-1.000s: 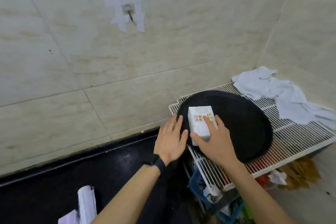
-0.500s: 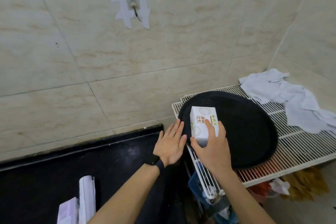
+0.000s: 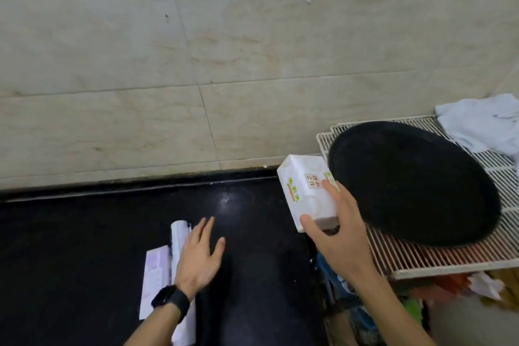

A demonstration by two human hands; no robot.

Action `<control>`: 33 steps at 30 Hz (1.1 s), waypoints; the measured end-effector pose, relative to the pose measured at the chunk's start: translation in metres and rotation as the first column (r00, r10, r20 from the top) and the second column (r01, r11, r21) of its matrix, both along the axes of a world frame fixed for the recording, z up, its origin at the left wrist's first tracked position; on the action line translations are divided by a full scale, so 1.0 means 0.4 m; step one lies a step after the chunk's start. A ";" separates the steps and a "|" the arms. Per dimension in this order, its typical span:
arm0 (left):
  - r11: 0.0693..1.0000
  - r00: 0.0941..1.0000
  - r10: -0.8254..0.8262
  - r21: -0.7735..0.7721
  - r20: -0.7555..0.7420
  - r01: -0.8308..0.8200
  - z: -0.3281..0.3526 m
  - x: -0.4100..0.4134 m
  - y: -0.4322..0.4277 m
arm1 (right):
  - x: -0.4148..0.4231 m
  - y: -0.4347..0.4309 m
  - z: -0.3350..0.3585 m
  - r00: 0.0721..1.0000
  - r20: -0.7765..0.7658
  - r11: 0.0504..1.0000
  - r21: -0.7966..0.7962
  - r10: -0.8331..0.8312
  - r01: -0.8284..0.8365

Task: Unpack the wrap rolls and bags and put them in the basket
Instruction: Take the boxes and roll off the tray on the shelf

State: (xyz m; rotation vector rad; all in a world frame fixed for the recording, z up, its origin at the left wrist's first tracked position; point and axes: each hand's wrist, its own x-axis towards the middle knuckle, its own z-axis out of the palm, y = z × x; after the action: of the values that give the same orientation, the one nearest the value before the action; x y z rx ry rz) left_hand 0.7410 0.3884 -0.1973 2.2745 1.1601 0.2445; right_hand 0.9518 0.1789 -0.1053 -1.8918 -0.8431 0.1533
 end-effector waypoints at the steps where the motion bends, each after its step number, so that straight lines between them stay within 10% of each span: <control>1: 0.999 0.998 0.046 0.008 -0.048 -0.045 -0.019 -0.048 0.007 | -0.036 0.019 -0.029 0.999 -0.024 0.999 -0.035 0.038 -0.039; 10: 0.960 0.932 0.256 -0.049 -0.254 -0.277 -0.106 -0.331 0.019 | -0.309 0.108 -0.318 0.949 -0.285 0.873 -0.420 0.135 -0.250; 29: 0.920 0.958 0.210 -0.291 -0.197 -0.261 -0.198 -0.401 0.074 | -0.493 0.112 -0.459 0.995 0.064 0.639 -0.769 0.077 0.001; 33: 0.887 0.954 0.261 -0.354 -0.149 -0.298 -0.182 -0.416 0.077 | -0.539 0.149 -0.399 0.993 0.112 0.755 -0.654 0.041 0.043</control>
State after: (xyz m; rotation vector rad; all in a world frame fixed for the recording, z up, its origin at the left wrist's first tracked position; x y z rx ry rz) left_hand 0.5746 0.4192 -0.2700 1.8012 1.4506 0.0155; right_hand 0.7361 0.2384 -0.2649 -2.5881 -0.9464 0.3804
